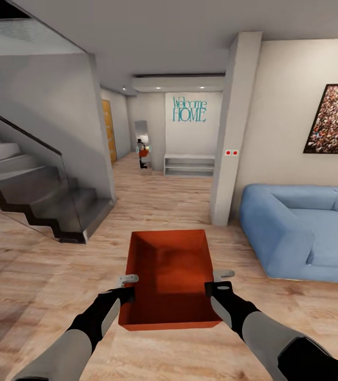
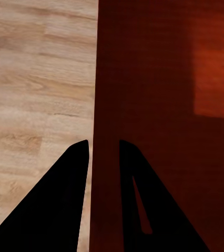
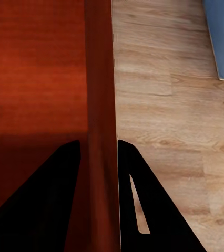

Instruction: Move the two storage containers from the living room to the garage. In the garage, place one container on the floor and stack the other container on top of it (either order is fine).

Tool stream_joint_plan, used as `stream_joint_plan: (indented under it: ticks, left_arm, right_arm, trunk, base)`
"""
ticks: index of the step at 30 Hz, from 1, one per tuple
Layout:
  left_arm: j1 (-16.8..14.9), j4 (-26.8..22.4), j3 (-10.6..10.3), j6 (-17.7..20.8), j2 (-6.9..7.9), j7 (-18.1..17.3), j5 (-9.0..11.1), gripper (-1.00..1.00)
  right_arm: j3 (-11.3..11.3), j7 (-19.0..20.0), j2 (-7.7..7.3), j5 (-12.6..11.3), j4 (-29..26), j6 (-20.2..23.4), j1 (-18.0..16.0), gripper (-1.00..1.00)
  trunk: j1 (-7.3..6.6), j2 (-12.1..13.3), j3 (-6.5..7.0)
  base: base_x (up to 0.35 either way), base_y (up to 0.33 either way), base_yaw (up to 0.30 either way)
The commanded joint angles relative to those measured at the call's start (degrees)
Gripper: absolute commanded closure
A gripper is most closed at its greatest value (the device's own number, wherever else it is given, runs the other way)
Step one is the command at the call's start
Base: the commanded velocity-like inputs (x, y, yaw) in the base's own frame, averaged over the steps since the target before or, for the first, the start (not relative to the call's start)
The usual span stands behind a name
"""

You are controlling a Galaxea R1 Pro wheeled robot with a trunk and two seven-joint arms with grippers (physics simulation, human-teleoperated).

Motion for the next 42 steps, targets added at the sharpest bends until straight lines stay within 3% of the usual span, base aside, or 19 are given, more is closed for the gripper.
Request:
stream_joint_plan:
  ticks: [1, 42]
  left_arm:
    - [-0.05, -0.13, -0.1, 0.4, 0.03, 0.8, -1.23, 1.0]
    - [-0.05, 0.6, -0.42, 0.28, 0.07, 0.6, -1.23, 1.0]
  right_arm:
    - [0.99, -0.89, -0.26, -0.3, 0.53, 0.49, -0.06, 1.0]
    - [0.99, -0.85, -0.28, -0.35, 0.53, 0.49, -0.06, 1.0]
  trunk:
    - [0.06, -0.14, -0.13]
    - [0.06, -0.14, -0.13]
  base:
    - [0.239, 0.0, 0.061]
    - [0.319, 0.0, 0.002]
